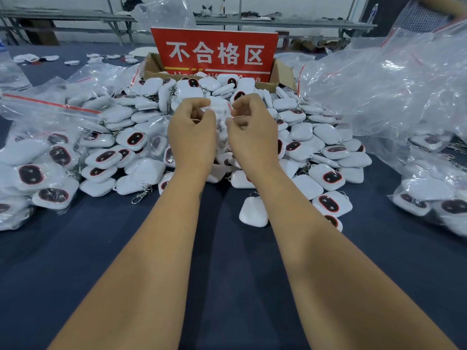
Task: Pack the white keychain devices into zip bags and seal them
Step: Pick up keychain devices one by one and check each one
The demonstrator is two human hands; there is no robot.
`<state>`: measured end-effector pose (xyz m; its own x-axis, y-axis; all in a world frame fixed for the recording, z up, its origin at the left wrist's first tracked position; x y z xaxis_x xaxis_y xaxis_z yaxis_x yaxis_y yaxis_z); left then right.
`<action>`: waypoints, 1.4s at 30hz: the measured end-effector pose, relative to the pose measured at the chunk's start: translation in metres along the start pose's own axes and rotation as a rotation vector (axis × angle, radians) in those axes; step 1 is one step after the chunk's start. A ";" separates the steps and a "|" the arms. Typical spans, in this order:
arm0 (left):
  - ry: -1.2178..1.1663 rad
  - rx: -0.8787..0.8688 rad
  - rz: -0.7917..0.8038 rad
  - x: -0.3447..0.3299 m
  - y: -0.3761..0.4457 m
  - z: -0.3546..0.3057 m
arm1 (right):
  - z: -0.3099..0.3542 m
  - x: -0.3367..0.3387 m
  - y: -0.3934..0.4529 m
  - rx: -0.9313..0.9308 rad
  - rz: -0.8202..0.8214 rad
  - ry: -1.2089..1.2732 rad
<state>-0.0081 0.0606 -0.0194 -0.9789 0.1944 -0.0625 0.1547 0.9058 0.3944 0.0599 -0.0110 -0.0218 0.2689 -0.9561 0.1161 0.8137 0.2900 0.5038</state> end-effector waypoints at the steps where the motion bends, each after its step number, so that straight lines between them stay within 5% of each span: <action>1: -0.015 0.037 -0.026 0.000 0.001 0.000 | 0.001 0.002 0.001 0.005 -0.047 -0.013; 6: -0.202 0.169 -0.285 0.008 0.009 -0.001 | -0.007 0.015 0.008 0.048 -0.143 -0.401; 9: -0.293 0.060 -0.408 0.012 0.009 -0.013 | -0.012 0.014 0.009 0.067 -0.027 -0.647; 14: -0.385 -0.134 -0.456 0.016 0.006 -0.030 | -0.009 0.009 0.005 0.177 0.107 -0.721; 19: -0.314 -0.170 -0.363 0.016 0.006 -0.030 | -0.005 0.006 0.000 0.252 0.286 -0.683; 29: 0.018 0.155 0.243 -0.007 0.006 0.010 | -0.006 0.002 -0.004 0.221 0.595 -0.816; 35: 0.042 0.172 0.166 -0.003 0.013 0.017 | -0.009 0.005 0.001 0.237 0.527 -0.779; 42: 0.028 0.165 -0.009 0.006 0.020 0.020 | -0.005 0.006 -0.008 0.327 0.628 -0.630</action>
<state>-0.0081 0.0879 -0.0305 -0.9833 0.1780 -0.0387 0.1639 0.9574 0.2378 0.0576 -0.0183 -0.0289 0.2031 -0.5033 0.8399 0.4043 0.8243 0.3962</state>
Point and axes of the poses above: each hand's wrist, its own y-axis towards the middle knuckle, its own x-axis out of the back of the hand, z = x × y, the point moved 1 cm from there along y, towards the middle knuckle, and after that the axes turned 9 degrees about -z, right-handed, at the moved point
